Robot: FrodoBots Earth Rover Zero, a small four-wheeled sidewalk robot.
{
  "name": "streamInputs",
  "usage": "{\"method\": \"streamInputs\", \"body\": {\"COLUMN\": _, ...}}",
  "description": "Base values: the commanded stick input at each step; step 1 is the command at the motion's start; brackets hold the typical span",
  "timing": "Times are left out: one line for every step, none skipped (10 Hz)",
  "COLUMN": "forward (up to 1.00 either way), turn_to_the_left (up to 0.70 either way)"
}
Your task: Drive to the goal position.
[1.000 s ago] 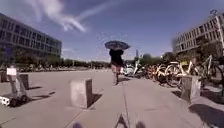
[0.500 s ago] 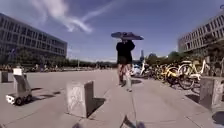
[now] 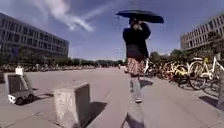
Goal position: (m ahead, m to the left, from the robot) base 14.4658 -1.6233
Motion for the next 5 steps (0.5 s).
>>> {"method": "streamInputs", "body": {"forward": 0.7, "turn_to_the_left": 0.07}}
{"method": "streamInputs", "body": {"forward": 0.7, "turn_to_the_left": 0.07}}
{"method": "streamInputs", "body": {"forward": 0.7, "turn_to_the_left": 0.07}}
{"method": "streamInputs", "body": {"forward": 0.7, "turn_to_the_left": 0.07}}
{"method": "streamInputs", "body": {"forward": 0.7, "turn_to_the_left": 0.07}}
